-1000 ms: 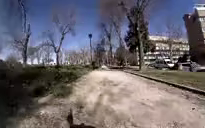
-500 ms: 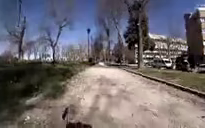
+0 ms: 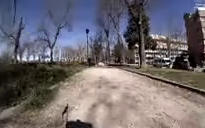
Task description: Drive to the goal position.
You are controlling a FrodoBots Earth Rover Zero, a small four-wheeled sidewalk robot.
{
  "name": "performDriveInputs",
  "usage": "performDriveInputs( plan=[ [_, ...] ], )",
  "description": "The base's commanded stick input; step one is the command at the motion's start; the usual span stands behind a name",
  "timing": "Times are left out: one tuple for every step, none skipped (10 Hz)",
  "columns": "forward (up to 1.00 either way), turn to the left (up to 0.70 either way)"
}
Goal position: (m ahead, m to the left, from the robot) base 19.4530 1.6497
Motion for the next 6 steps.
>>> performDriveInputs(
  plan=[
    [0.98, 0.0],
    [0.98, 0.0],
    [0.98, 0.0],
    [0.98, 0.0],
    [0.98, 0.0],
    [0.98, 0.0]
  ],
)
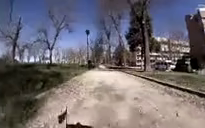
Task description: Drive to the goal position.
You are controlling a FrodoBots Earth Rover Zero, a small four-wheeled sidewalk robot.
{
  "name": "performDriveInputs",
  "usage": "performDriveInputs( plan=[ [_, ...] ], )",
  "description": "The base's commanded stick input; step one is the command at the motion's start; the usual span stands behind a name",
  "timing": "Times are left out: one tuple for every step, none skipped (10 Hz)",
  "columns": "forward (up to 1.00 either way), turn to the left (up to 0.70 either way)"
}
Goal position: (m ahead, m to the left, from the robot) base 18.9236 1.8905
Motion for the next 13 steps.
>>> performDriveInputs(
  plan=[
    [0.98, 0.0],
    [0.98, 0.0],
    [0.98, 0.0],
    [0.98, 0.0],
    [0.98, 0.0],
    [0.98, 0.0],
    [0.98, -0.08],
    [0.98, -0.1],
    [0.98, -0.1],
    [0.98, -0.1],
    [0.98, -0.1],
    [0.98, -0.1],
    [0.98, -0.1]
  ],
)
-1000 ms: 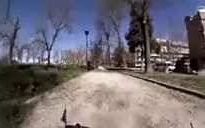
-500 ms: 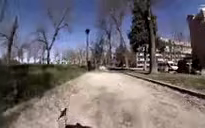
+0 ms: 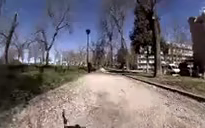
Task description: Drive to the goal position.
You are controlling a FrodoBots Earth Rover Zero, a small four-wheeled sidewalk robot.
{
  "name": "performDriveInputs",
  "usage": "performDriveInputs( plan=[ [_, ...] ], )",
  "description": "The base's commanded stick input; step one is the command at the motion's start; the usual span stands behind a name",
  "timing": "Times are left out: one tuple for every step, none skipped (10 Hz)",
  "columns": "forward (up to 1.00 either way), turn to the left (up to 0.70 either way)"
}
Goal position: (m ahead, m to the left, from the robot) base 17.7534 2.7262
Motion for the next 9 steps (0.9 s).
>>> performDriveInputs(
  plan=[
    [0.98, -0.1],
    [0.98, -0.11],
    [0.98, -0.12],
    [0.98, -0.14],
    [0.98, -0.14],
    [0.98, -0.14],
    [0.98, -0.14],
    [0.98, -0.14],
    [0.98, -0.14]
  ],
)
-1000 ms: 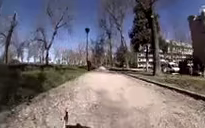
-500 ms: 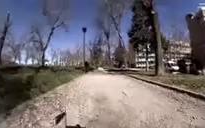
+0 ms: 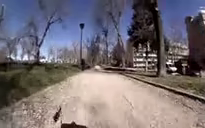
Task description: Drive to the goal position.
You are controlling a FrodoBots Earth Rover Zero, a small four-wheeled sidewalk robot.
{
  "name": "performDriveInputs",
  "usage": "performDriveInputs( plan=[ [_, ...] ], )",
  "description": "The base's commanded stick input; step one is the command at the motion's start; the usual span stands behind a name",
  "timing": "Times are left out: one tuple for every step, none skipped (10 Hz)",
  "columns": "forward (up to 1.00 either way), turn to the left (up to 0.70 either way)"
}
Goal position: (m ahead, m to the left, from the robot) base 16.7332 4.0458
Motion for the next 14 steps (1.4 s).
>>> performDriveInputs(
  plan=[
    [0.98, -0.14],
    [0.98, -0.14],
    [0.98, -0.14],
    [0.98, -0.14],
    [0.98, -0.14],
    [0.98, -0.14],
    [0.98, -0.13],
    [0.98, -0.13],
    [0.98, -0.13],
    [0.98, -0.12],
    [0.98, -0.11],
    [0.98, -0.09],
    [0.98, -0.05],
    [0.98, -0.02]
  ],
)
